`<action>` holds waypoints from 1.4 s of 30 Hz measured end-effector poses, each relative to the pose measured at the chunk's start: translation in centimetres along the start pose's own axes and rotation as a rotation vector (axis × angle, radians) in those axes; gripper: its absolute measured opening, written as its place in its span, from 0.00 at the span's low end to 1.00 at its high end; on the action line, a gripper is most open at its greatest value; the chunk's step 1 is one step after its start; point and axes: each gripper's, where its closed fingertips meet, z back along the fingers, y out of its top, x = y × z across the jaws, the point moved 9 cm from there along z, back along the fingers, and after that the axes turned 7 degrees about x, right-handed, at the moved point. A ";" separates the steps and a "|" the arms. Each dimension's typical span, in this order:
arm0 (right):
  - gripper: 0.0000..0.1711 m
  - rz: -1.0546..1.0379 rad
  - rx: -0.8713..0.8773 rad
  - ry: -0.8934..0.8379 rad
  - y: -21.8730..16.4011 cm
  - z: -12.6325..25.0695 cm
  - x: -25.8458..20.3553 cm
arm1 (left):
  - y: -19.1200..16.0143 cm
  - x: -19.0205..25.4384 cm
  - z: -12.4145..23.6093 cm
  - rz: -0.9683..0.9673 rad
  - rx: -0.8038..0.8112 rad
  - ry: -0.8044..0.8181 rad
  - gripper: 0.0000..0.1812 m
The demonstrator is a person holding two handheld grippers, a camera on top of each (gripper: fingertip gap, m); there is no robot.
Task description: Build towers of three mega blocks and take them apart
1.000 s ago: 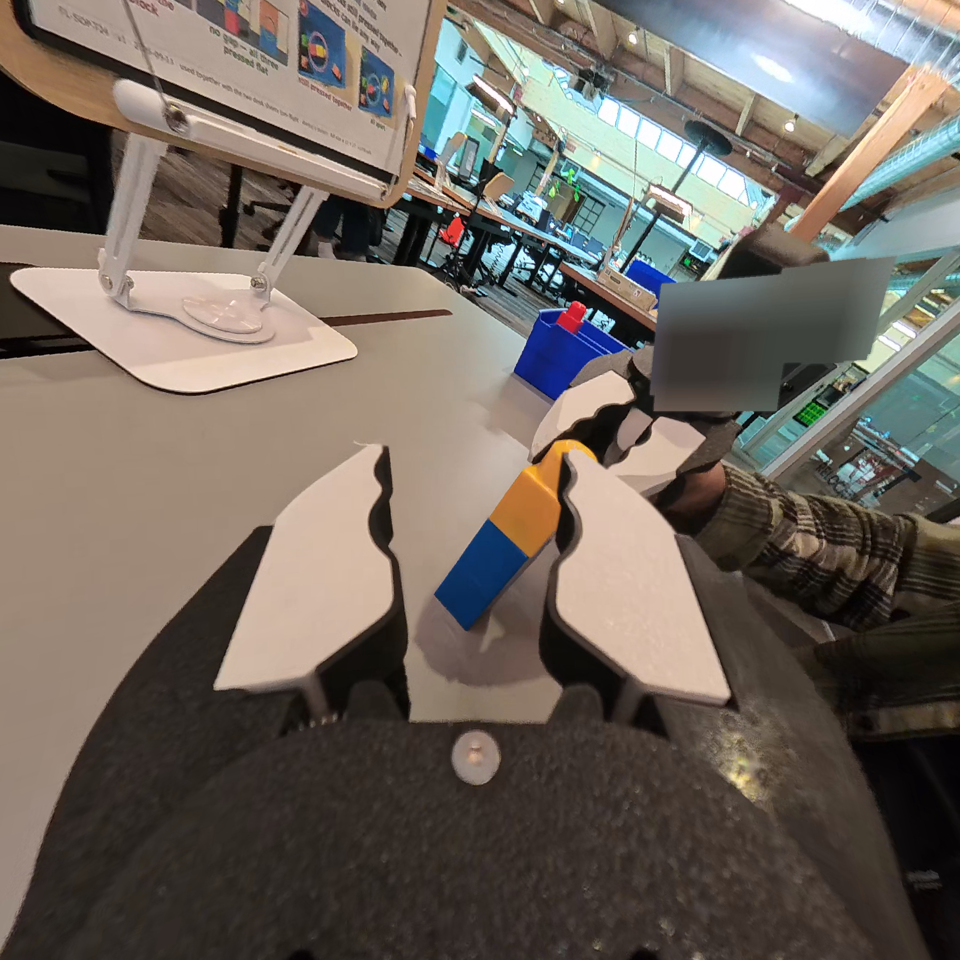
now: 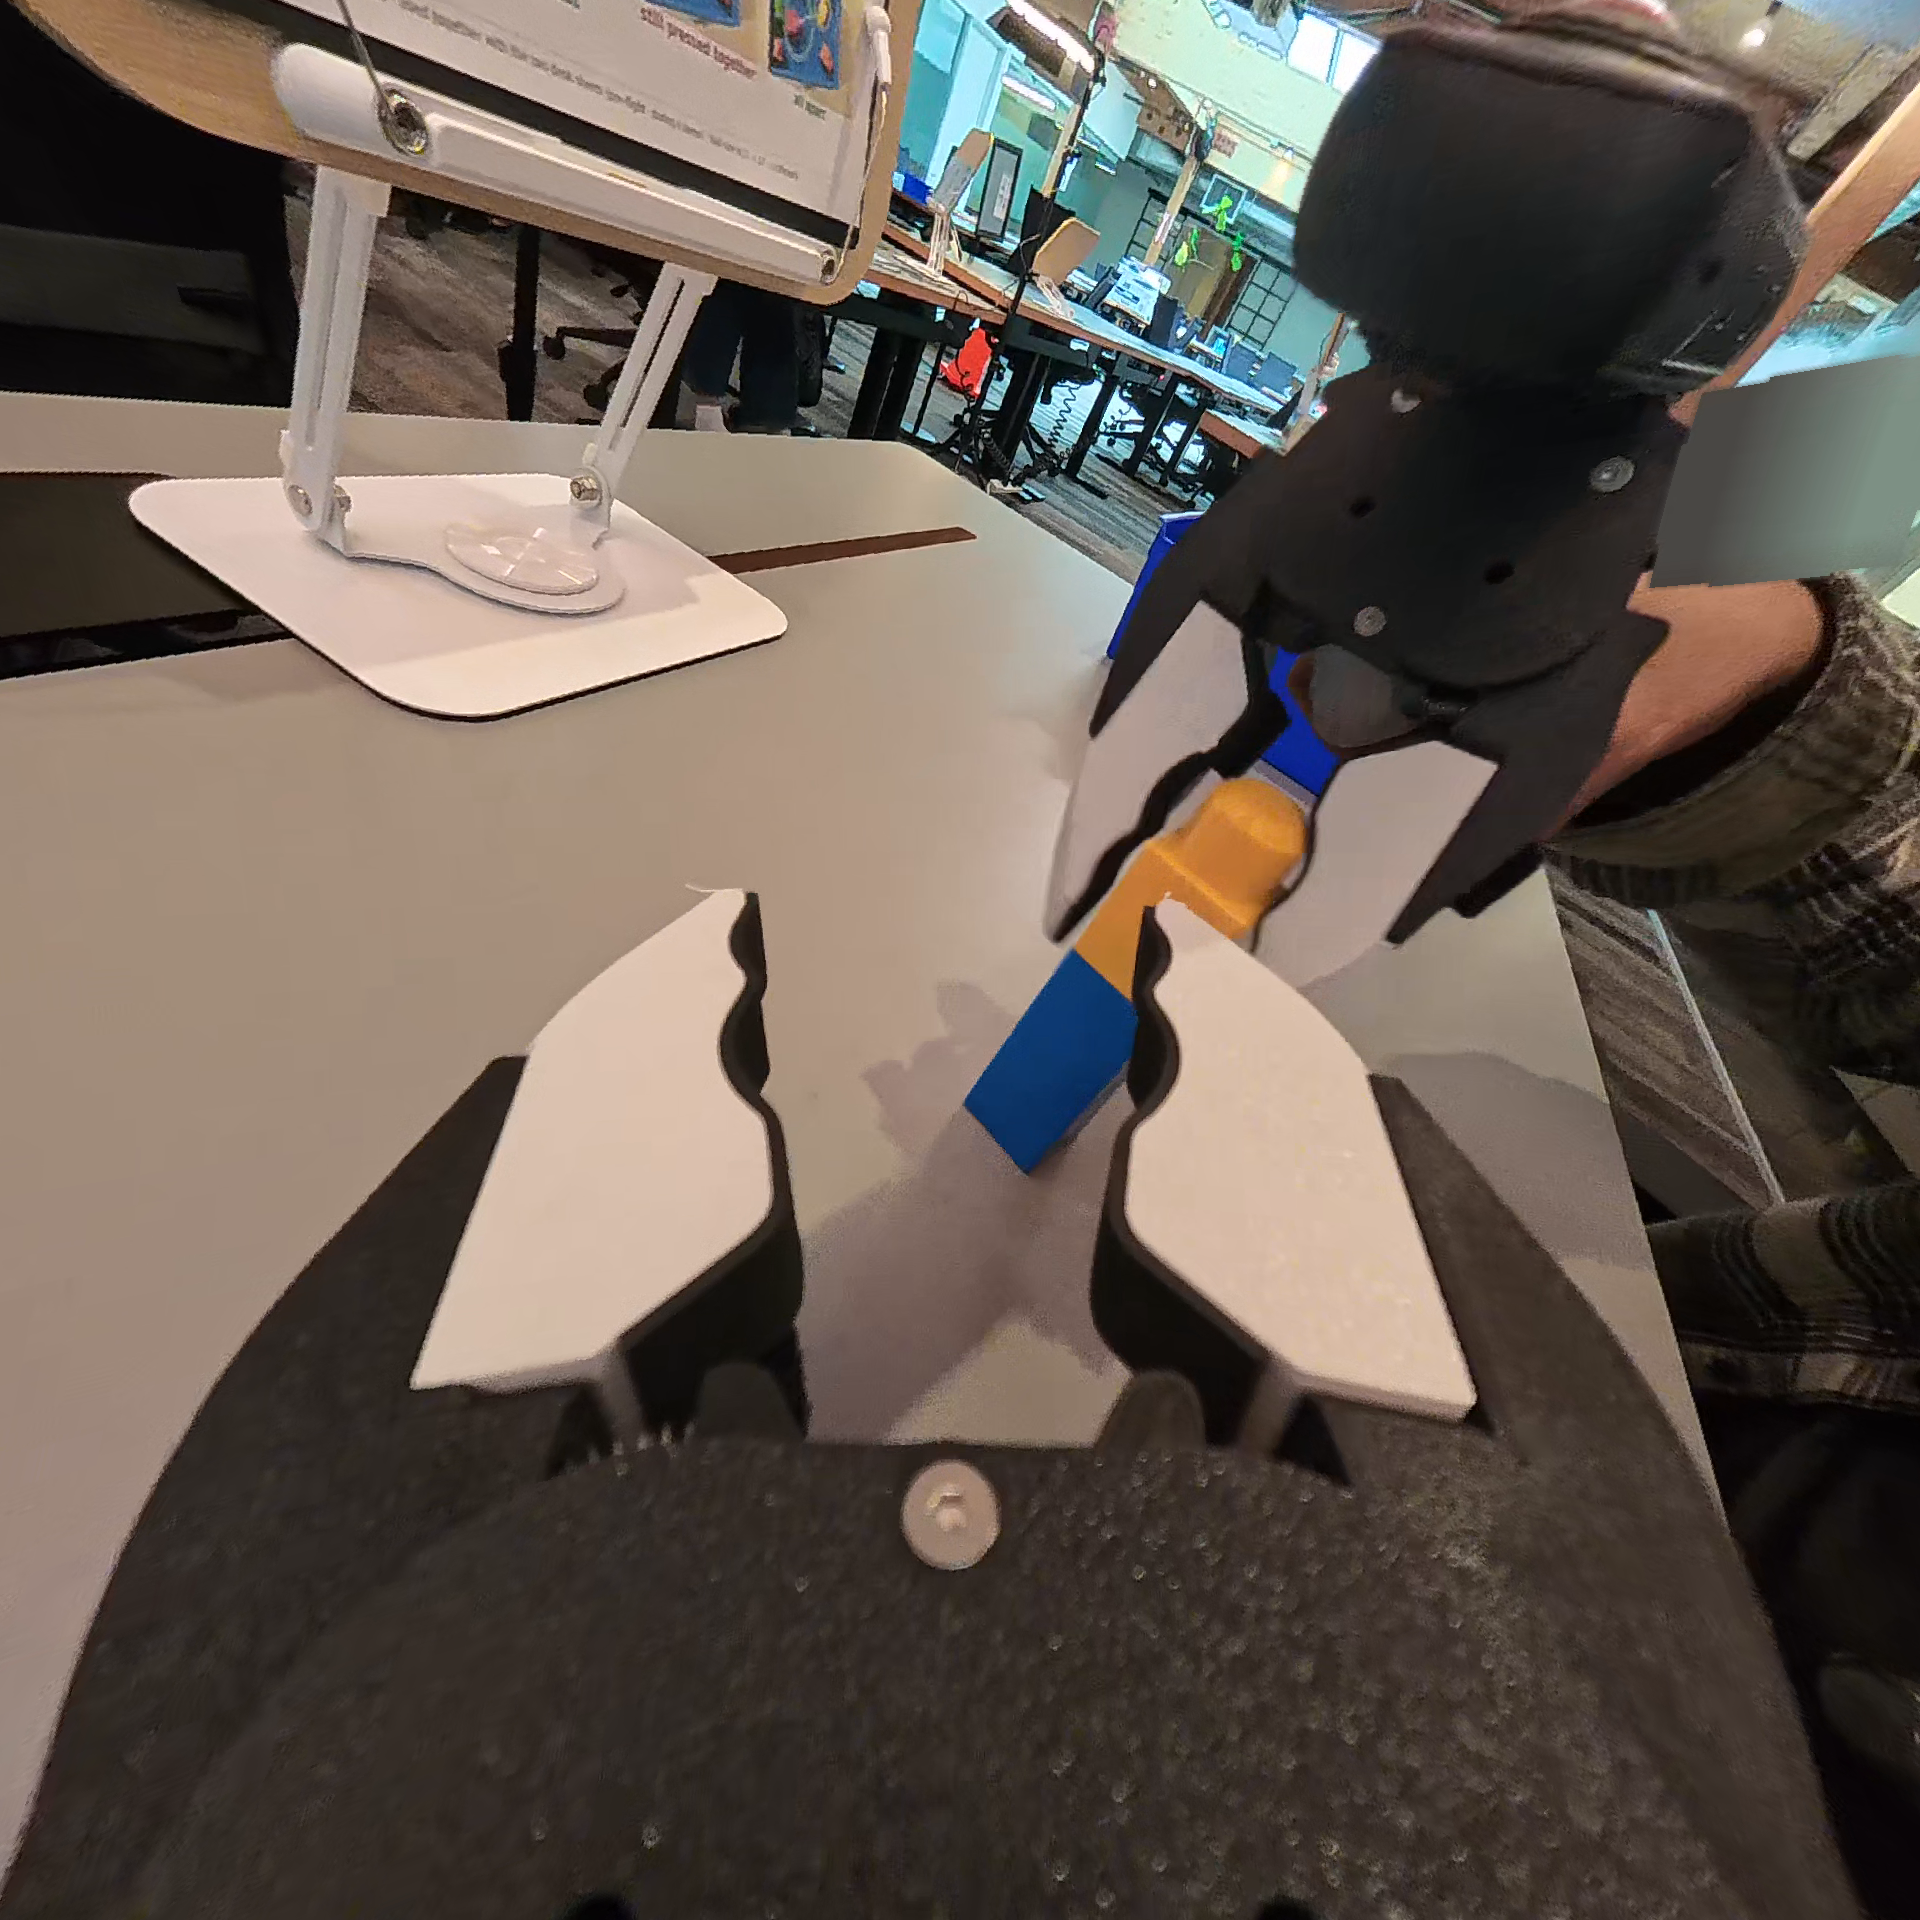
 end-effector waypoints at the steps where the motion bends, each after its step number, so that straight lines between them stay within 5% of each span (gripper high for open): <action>1: 0.24 -0.008 0.012 0.007 0.2 -0.1 0.1 | 0.0 -0.1 0.1 0.004 0.001 0.002 0.37; 10: 0.23 0.049 0.011 0.010 0.1 0.6 0.2 | 0.1 -0.6 0.5 0.029 0.026 0.019 0.35; 17: 0.23 -0.033 0.175 -0.088 -3.4 10.6 2.4 | -0.2 -0.3 -0.1 0.032 0.010 0.002 0.34; 26: 0.24 -0.502 0.124 -0.498 -18.7 27.6 7.4 | -0.6 0.9 -1.4 0.003 -0.032 -0.038 0.34; 30: 0.24 -0.748 0.119 -0.603 -26.9 32.2 9.5 | -0.8 1.4 -1.8 -0.017 -0.049 -0.050 0.34; 35: 0.24 -1.020 0.126 -0.629 -35.8 33.1 12.1 | -1.2 1.5 -2.3 -0.017 -0.077 -0.060 0.34; 42: 0.24 -1.223 0.145 -0.534 -43.3 28.8 15.8 | -1.8 1.6 -2.8 -0.023 -0.126 -0.060 0.34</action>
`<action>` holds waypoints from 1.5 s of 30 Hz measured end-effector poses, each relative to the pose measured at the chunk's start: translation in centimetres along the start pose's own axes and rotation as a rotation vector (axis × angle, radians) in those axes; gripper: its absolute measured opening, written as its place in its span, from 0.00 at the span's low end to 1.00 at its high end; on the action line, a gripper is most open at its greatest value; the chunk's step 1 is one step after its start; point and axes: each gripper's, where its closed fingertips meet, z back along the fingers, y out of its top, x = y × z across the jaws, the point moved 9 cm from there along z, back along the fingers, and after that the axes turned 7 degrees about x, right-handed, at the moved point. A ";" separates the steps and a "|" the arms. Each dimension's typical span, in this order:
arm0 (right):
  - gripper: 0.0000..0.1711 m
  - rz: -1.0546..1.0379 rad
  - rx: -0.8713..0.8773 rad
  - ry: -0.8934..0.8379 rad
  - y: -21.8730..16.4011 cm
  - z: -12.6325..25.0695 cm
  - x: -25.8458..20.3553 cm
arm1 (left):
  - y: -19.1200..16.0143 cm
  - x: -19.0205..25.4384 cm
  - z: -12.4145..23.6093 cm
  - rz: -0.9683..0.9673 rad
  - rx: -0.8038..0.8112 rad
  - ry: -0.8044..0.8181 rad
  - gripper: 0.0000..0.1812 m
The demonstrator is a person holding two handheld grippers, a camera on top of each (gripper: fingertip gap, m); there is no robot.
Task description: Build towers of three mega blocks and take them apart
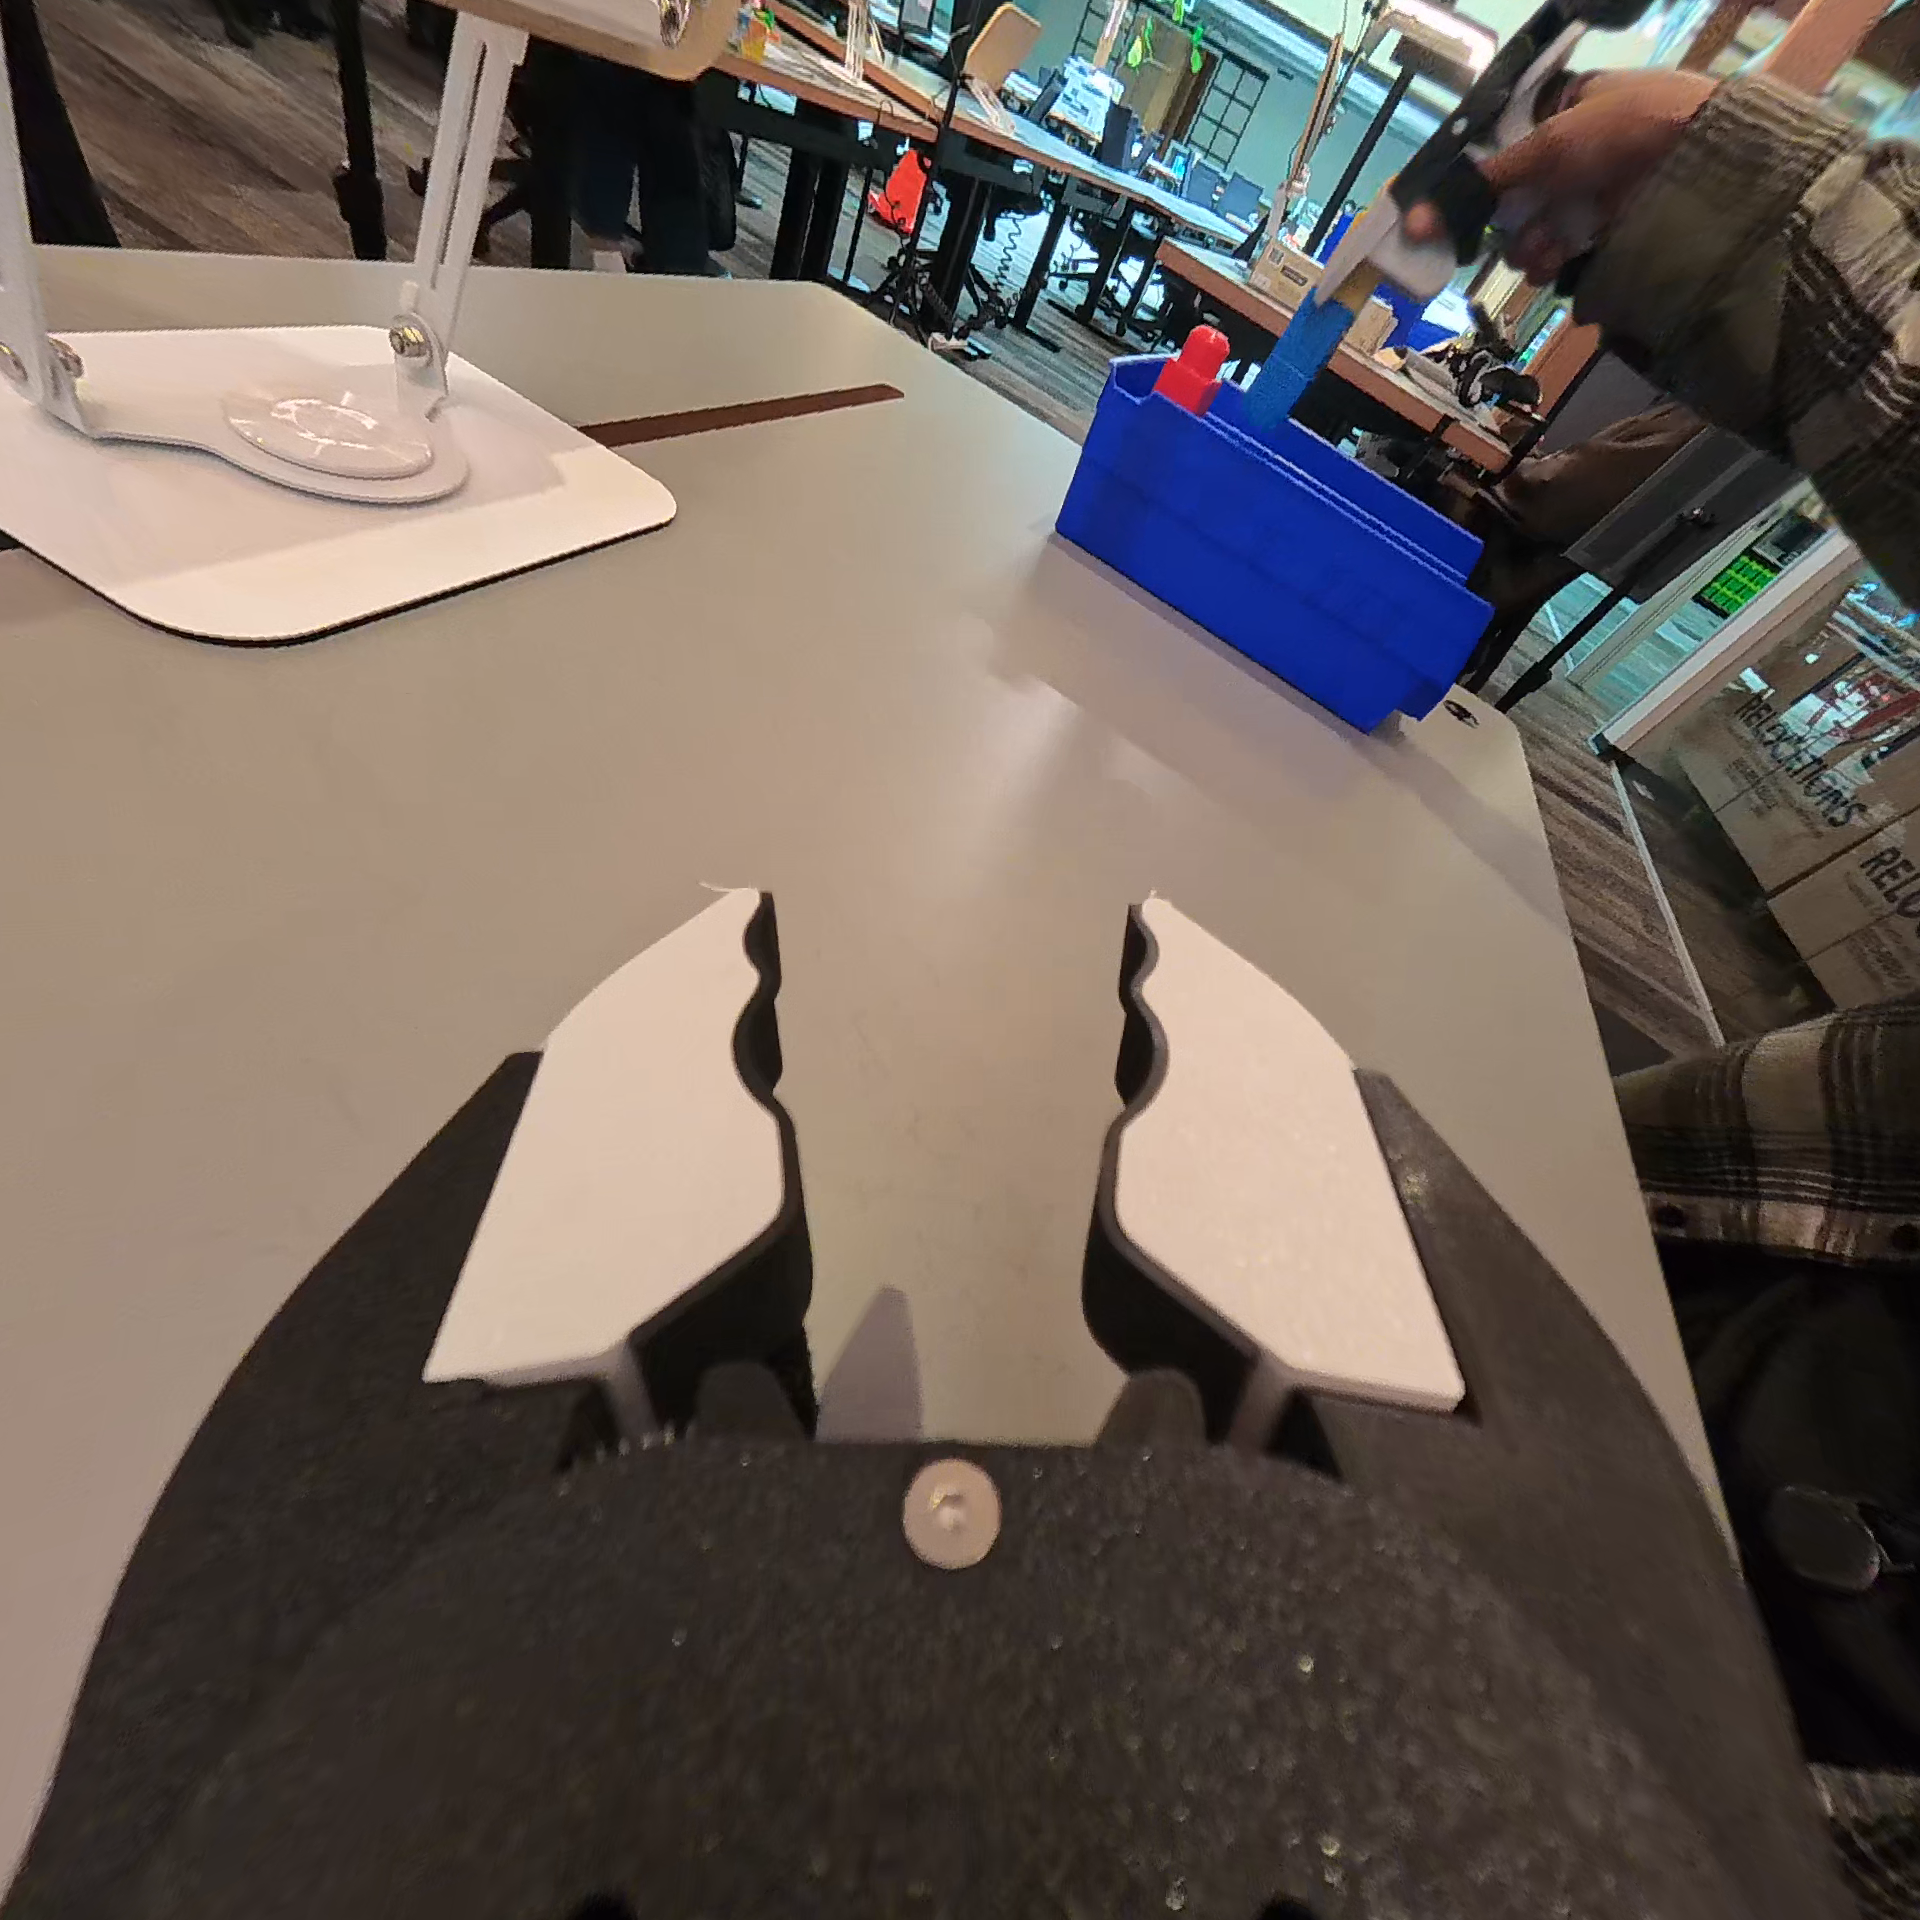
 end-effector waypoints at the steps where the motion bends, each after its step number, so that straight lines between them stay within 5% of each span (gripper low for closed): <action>1: 0.24 -0.007 -0.017 0.000 -0.1 -1.1 0.4 | -0.1 0.0 -0.1 -0.001 -0.008 0.000 0.34; 10: 0.24 -0.015 -0.079 0.033 0.7 -6.9 1.1 | -0.8 -0.1 -0.9 -0.004 -0.071 -0.001 0.34; 23: 0.25 0.002 -0.031 -0.023 0.6 -8.3 1.1 | -1.1 0.5 -1.5 -0.018 -0.106 -0.023 0.34; 31: 0.33 0.016 0.023 -0.055 1.4 -3.8 1.2 | -0.8 0.8 -1.3 -0.021 -0.090 -0.034 0.34; 45: 0.35 0.187 0.336 -0.027 -1.4 11.6 -3.8 | -0.4 1.7 -1.6 -0.057 -0.078 -0.055 0.34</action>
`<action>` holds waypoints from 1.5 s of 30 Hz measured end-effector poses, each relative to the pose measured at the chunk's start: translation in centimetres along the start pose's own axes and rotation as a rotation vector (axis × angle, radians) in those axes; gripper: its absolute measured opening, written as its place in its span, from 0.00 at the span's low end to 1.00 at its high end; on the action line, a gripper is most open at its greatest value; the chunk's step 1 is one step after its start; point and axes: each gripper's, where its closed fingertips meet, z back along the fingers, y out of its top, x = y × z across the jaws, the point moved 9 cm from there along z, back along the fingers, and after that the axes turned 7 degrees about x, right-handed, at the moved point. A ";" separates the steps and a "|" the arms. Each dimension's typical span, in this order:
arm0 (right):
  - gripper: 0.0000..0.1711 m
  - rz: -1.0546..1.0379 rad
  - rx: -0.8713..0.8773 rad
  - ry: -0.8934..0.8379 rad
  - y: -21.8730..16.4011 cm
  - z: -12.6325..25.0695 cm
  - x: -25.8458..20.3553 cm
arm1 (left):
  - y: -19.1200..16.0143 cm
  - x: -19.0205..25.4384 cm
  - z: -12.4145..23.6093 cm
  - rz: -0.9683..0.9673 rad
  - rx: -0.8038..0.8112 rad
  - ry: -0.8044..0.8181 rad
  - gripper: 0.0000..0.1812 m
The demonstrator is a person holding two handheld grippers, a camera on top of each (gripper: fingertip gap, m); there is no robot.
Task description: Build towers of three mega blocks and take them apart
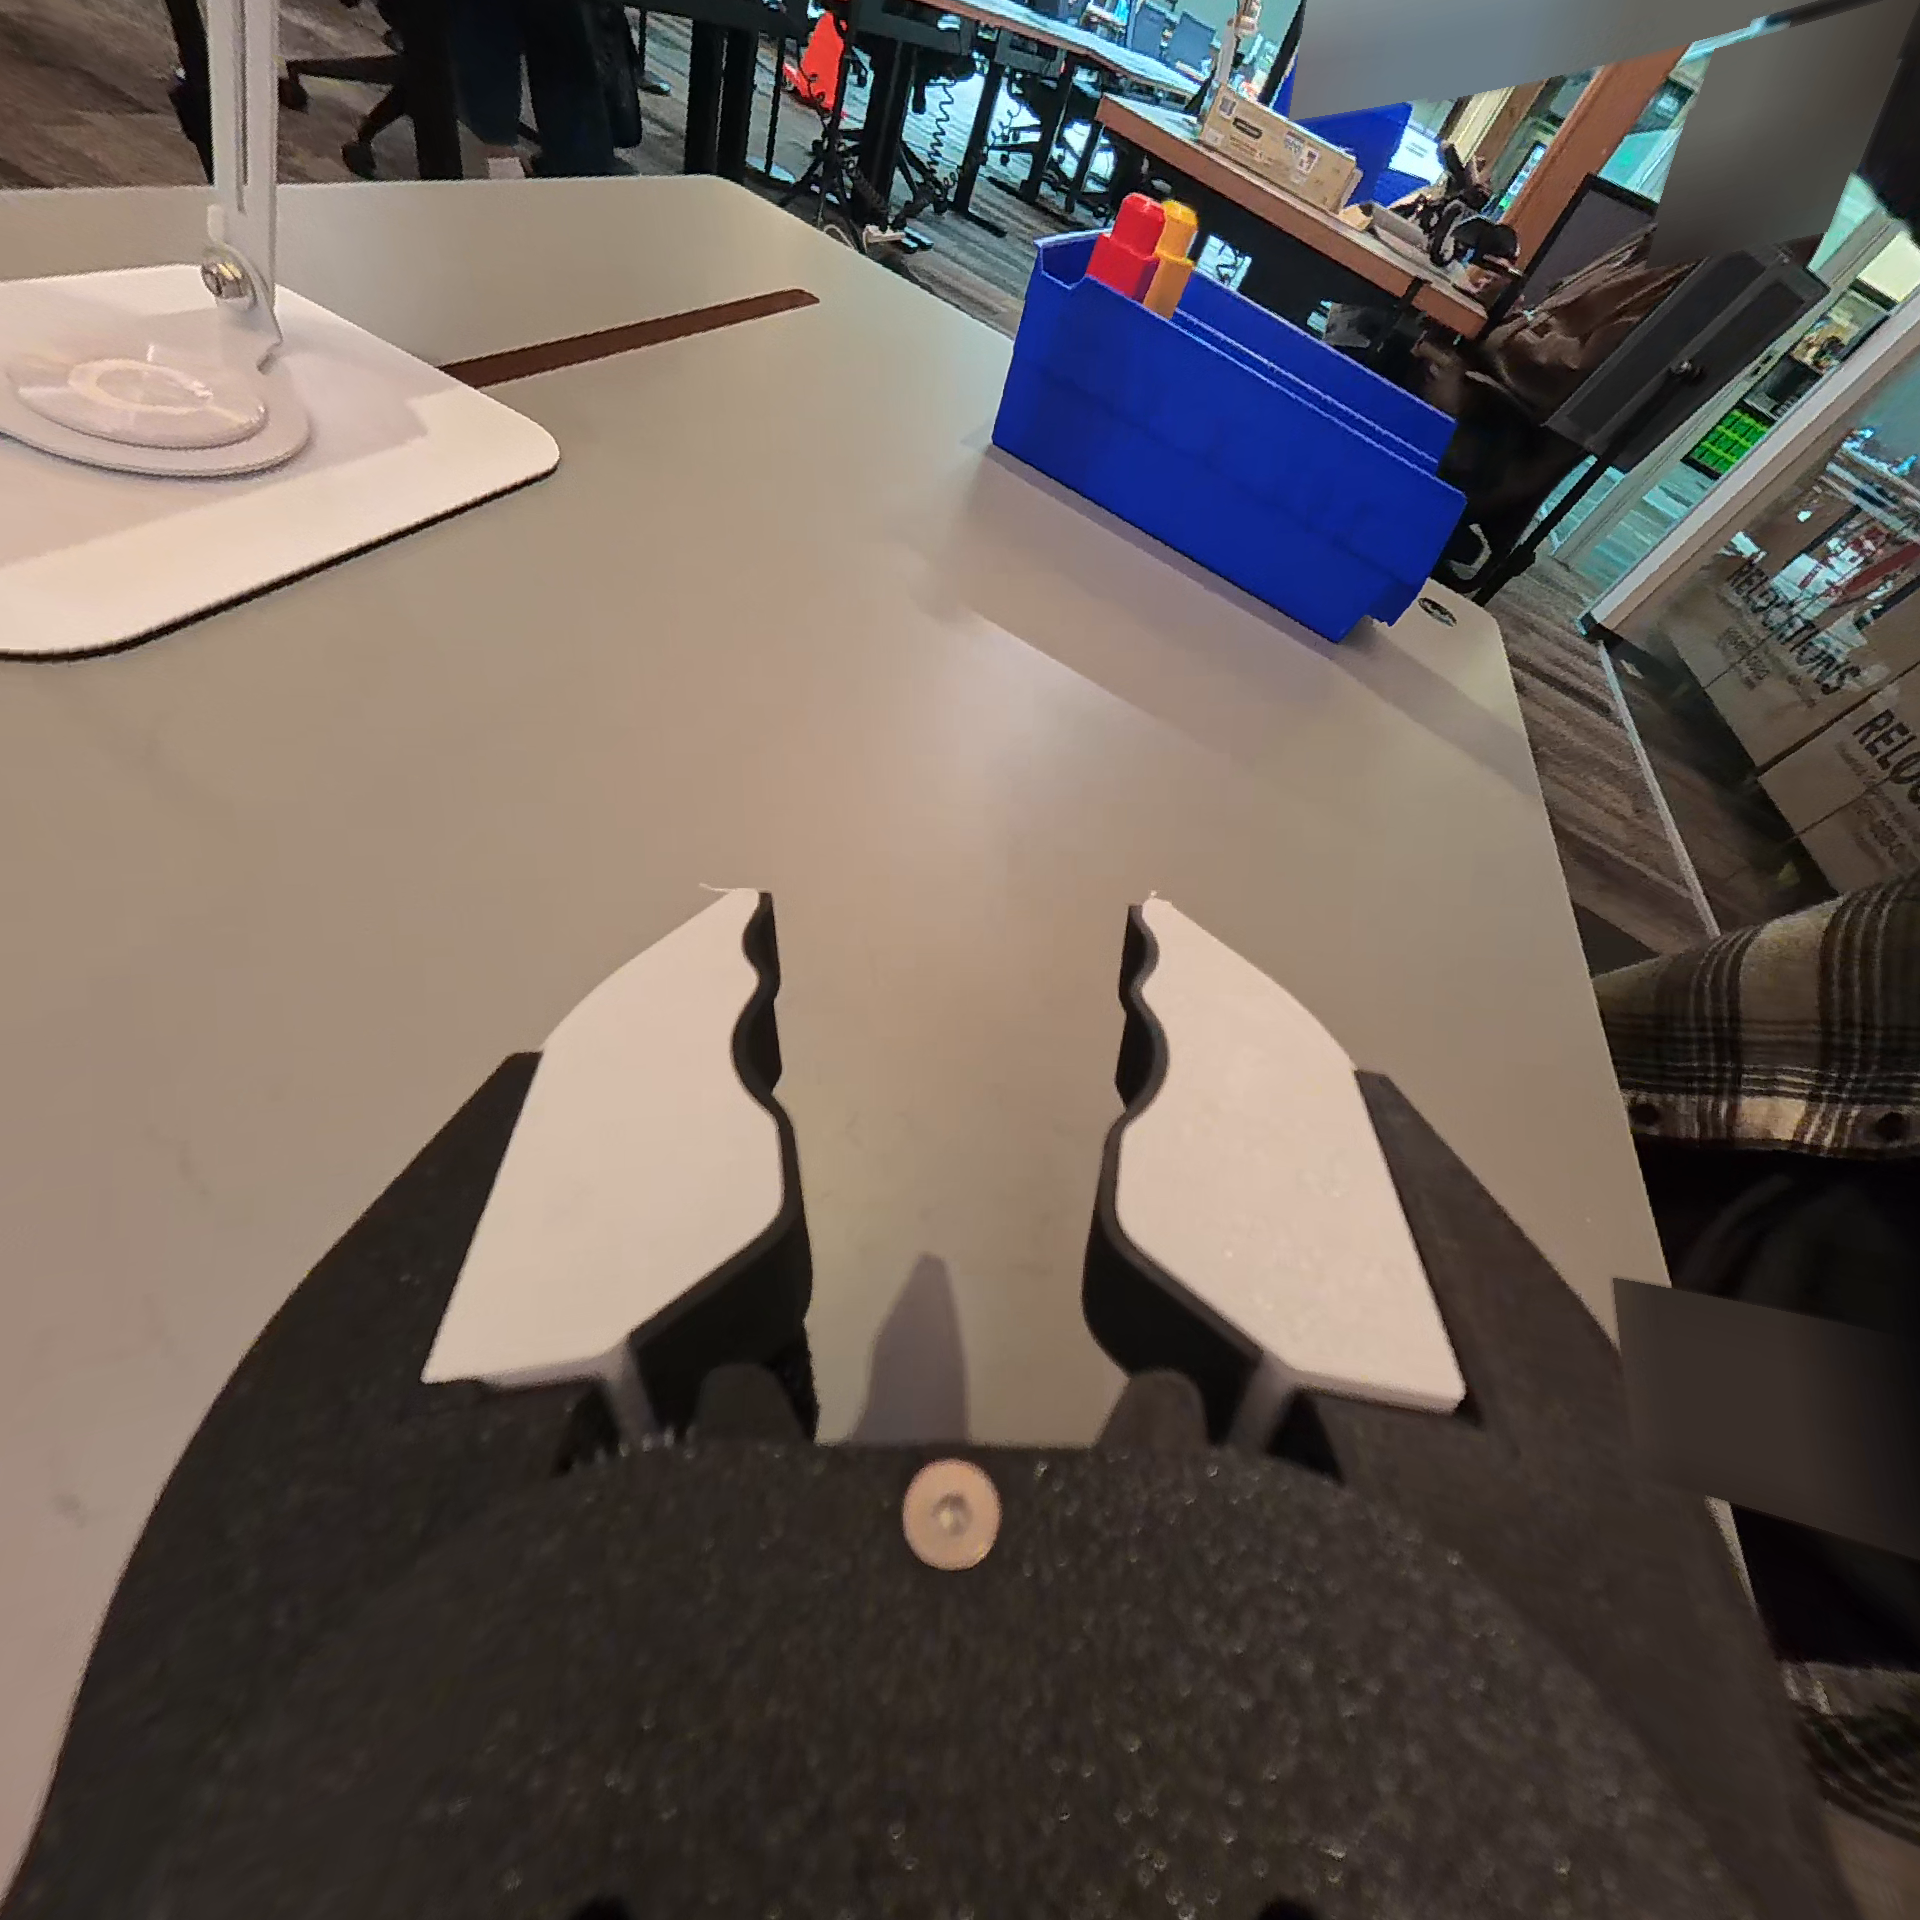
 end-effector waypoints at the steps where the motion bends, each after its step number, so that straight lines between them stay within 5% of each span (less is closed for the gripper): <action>1: 0.38 0.028 0.026 0.010 -0.6 0.7 -1.1 | 0.1 0.1 0.0 -0.004 -0.001 0.000 0.34; 7: 0.43 0.185 0.182 0.183 -7.4 2.2 -9.7 | 1.4 1.4 -0.4 -0.018 0.031 0.021 0.35; 14: 0.39 0.232 0.269 0.514 -15.4 -1.4 -19.6 | 6.1 8.0 1.7 -0.107 0.099 0.095 0.35; 21: 0.38 0.217 0.305 0.657 -18.1 -4.0 -24.1 | 8.8 8.7 14.8 -0.154 -0.040 0.491 0.35; 26: 0.36 0.204 0.322 0.726 -18.8 -5.0 -25.2 | 5.7 5.7 26.0 0.027 -0.178 0.748 0.34; 30: 0.34 0.195 0.336 0.758 -19.2 -5.5 -25.5 | 2.8 4.3 30.7 0.010 -0.329 0.824 0.33; 37: 0.34 0.183 0.309 0.763 -20.2 -6.2 -25.9 | 1.3 2.1 32.5 -0.120 -0.709 0.822 0.33; 45: 0.34 0.155 0.269 0.761 -21.5 -6.7 -26.3 | 4.4 -2.3 30.8 -0.061 -0.791 0.871 0.31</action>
